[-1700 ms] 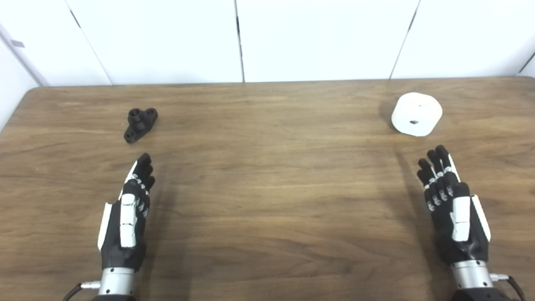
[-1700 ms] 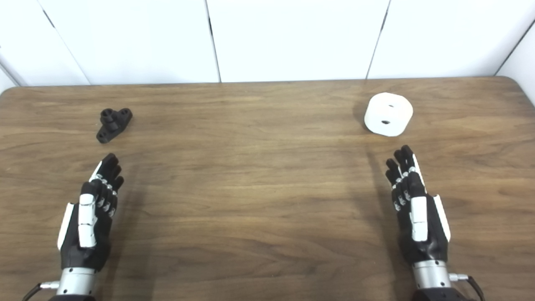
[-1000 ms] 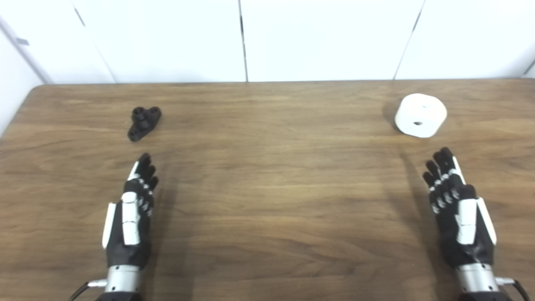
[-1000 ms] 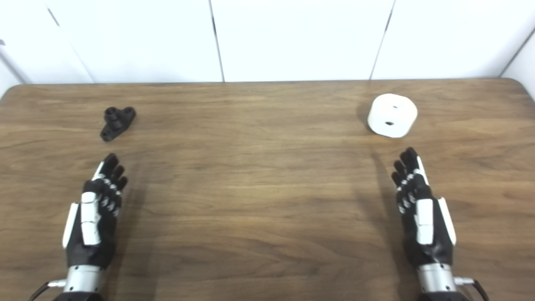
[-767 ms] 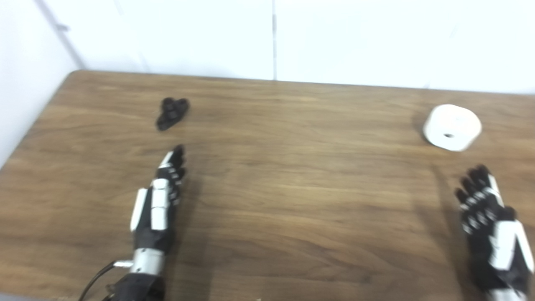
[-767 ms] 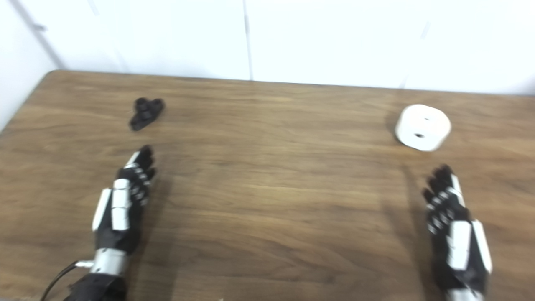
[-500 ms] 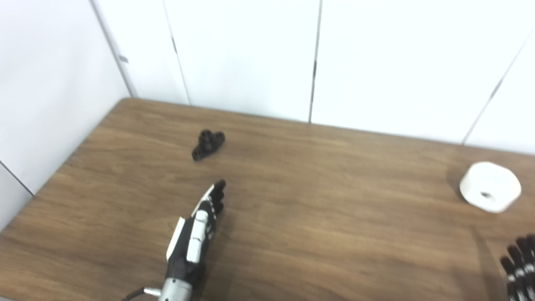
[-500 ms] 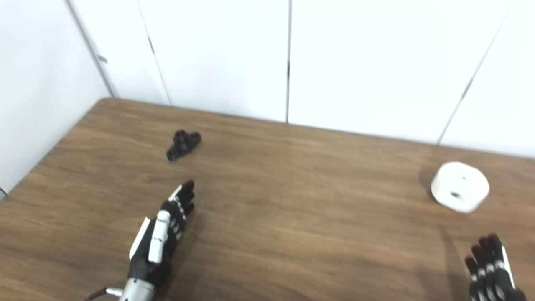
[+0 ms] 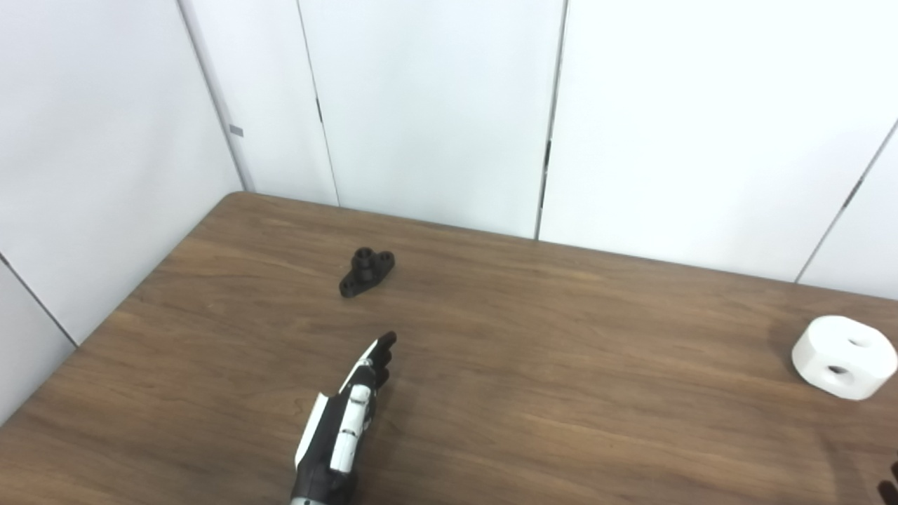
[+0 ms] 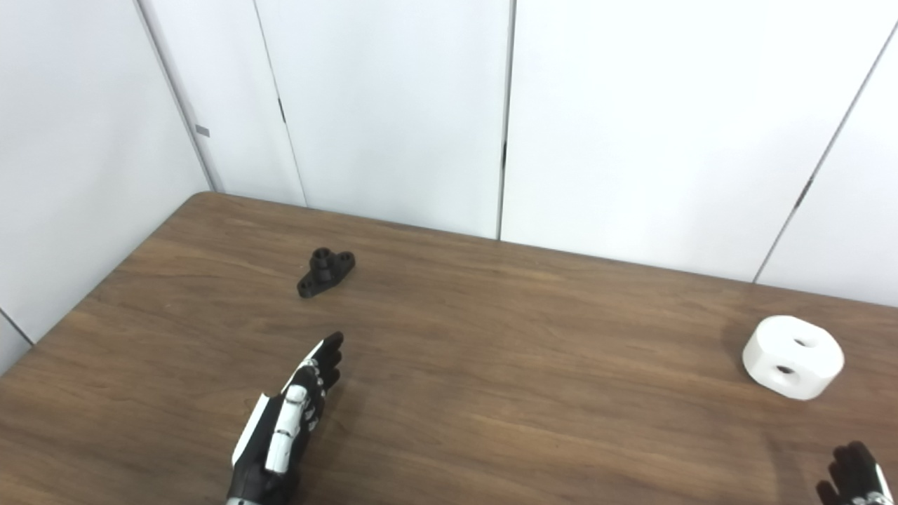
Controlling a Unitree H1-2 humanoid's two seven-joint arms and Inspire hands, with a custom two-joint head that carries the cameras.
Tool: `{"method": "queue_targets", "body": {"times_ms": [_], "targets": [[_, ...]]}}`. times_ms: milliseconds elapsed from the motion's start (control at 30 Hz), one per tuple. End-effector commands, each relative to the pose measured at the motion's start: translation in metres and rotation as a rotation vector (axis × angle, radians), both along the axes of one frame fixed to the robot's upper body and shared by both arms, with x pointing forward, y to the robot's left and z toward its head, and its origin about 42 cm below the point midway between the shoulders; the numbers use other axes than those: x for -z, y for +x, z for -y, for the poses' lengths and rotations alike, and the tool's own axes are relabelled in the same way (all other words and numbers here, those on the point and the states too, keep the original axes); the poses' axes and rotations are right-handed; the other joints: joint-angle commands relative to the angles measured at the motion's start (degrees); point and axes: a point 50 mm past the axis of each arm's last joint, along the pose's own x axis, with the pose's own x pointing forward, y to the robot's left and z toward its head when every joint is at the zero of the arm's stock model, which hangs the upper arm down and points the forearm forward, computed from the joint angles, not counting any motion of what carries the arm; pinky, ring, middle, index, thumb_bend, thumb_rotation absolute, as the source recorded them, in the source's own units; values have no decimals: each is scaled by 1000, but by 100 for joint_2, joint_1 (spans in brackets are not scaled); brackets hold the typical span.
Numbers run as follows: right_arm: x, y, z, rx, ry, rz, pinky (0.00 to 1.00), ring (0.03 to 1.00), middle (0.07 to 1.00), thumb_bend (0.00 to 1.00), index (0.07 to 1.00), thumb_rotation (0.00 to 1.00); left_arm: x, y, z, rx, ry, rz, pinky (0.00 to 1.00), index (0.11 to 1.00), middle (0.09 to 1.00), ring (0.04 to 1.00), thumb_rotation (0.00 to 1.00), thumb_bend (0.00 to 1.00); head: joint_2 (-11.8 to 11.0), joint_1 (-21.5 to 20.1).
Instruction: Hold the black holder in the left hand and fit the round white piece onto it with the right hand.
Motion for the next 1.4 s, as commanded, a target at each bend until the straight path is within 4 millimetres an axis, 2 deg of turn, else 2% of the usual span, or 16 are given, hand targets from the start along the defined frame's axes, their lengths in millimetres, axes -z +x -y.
{"method": "queue_targets", "body": {"times_ms": [0,33,67,100,167,233,267,333,467,633,667,700,867,1100,1267,1367], "targets": [[17,-12,1,26,12,-80,1000,991,966,574,955,927,1,-11,19,-32,-27,-4,1000,949,989,1000,879,405,21,-3],[17,-11,1,4,-5,-71,1000,986,962,592,951,931,2,-11,17,-31,23,-12,1000,950,989,1000,844,426,-13,4],[17,-11,1,-12,-17,-65,1000,995,985,596,980,972,2,-12,16,-29,93,-23,1000,947,987,1000,741,449,10,-19],[18,-11,2,-24,-22,-61,1000,997,993,615,990,986,1,-12,16,-28,162,-37,990,947,985,995,698,459,4,-26],[19,-11,4,-30,-21,-62,1000,1000,999,666,998,998,-4,-11,16,-32,252,-45,941,938,976,976,539,492,0,-55],[19,-11,5,-27,-18,-66,1000,1000,1000,694,1000,1000,-10,-9,18,-47,291,-38,929,932,969,967,421,506,-3,-61],[20,-12,5,-24,-15,-69,1000,1000,1000,693,1000,1000,-14,-7,17,-62,300,-38,937,924,963,964,324,525,-18,-63],[21,-12,5,-19,-11,-75,1000,1000,1000,689,1000,1000,-21,-2,14,-92,322,-42,949,923,963,964,240,547,-23,-80],[23,-12,4,-16,-8,-77,1000,1000,1000,718,1000,991,-36,12,-3,-149,409,-55,942,915,943,945,238,654,-42,-109],[24,-13,4,-16,-5,-76,1000,1000,1000,738,999,972,-56,35,-27,-224,483,-47,917,906,931,930,241,705,-31,-124],[24,-13,4,-16,-5,-76,1000,1000,1000,742,999,970,-59,39,-30,-240,492,-48,921,907,933,932,249,708,-28,-129],[23,-13,3,-18,-6,-76,1000,1000,1000,747,998,969,-61,44,-33,-254,498,-52,906,899,935,931,297,726,-36,-138],[22,-15,2,-21,-10,-81,1000,1000,1000,739,1000,974,-77,78,-54,-318,560,-87,887,902,938,927,354,765,2,-179],[22,-16,1,-16,-12,-77,1000,1000,1000,755,993,944,-87,115,-70,-386,650,-122,899,858,921,932,344,774,33,-214],[22,-17,0,-17,-7,-72,1000,1000,999,755,988,933,-92,138,-79,-425,675,-159,826,825,911,905,339,802,51,-216],[22,-17,0,-17,-2,-69,1000,999,999,744,991,931,-90,151,-85,-450,693,-184,821,830,919,912,346,805,64,-219]]}}
